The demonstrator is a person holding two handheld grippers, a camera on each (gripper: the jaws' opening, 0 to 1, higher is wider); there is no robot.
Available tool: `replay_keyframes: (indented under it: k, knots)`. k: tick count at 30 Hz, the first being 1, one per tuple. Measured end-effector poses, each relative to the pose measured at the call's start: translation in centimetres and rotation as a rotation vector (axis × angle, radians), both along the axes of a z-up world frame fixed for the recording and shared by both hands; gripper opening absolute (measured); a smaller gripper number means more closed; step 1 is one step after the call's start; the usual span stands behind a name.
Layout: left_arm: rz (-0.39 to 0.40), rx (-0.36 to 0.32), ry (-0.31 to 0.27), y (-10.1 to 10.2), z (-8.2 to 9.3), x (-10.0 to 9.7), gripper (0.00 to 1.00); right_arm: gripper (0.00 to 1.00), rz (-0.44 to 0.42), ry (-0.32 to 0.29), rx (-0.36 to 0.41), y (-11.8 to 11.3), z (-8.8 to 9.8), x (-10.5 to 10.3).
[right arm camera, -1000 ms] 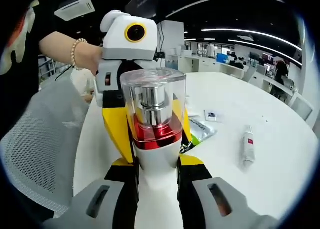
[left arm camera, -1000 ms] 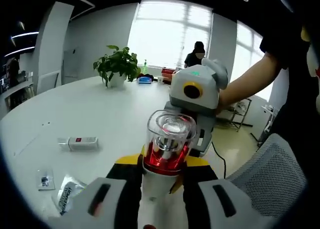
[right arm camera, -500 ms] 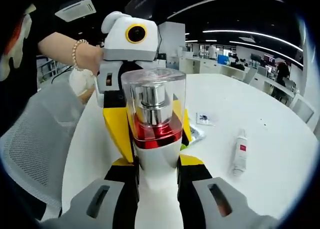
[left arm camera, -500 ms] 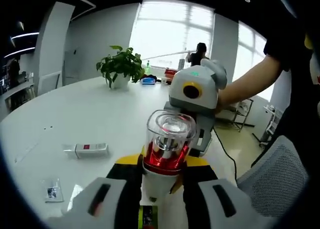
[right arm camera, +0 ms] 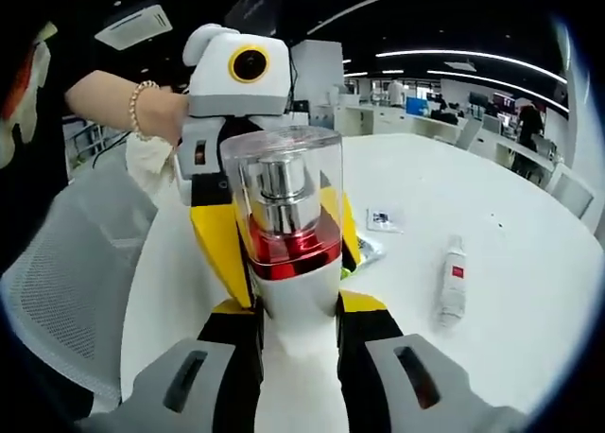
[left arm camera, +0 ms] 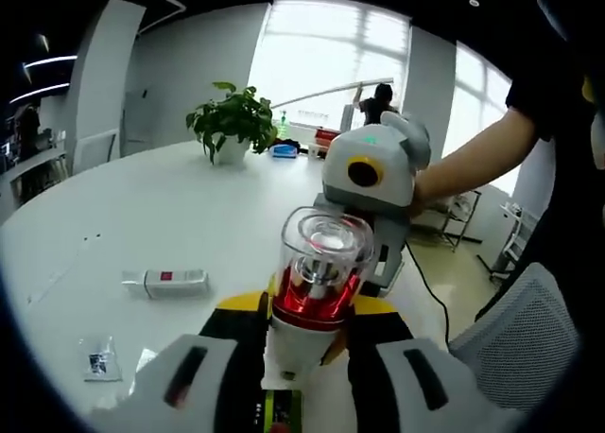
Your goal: Arrange the skincare products in the storage area until every visible bottle or jar stands upright without overlapping.
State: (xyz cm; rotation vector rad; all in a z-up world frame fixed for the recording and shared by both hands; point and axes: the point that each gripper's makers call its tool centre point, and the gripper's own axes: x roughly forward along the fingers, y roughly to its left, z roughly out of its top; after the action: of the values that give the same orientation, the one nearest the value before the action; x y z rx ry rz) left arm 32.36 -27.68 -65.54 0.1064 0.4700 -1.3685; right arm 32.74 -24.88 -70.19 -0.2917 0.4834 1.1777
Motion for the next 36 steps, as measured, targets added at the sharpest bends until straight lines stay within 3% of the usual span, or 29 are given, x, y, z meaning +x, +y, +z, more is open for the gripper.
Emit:
replay_keyframes:
  k: [7, 12, 19, 27, 36]
  knots:
    - [0.021, 0.014, 0.012, 0.3, -0.1, 0.1, 0.30, 0.41, -0.038, 0.007, -0.022, -0.5, -0.2, -0.5]
    - [0.046, 0.009, 0.013, 0.3, 0.6, -0.1, 0.37, 0.53, -0.092, -0.002, -0.015, -0.8, 0.0, -0.4]
    - [0.148, -0.042, 0.053, 0.7, 1.5, 0.2, 0.45, 0.62, -0.136, -0.015, -0.009, -1.3, 1.2, -1.7]
    - [0.232, -0.061, 0.069, 1.6, 1.7, 0.2, 0.73, 0.81, -0.209, -0.045, -0.012, -2.6, 2.2, -2.3]
    - [0.275, -0.058, 0.122, 3.0, 1.4, -1.1, 0.76, 0.83, -0.230, -0.044, -0.009, -2.9, 2.6, -3.4]
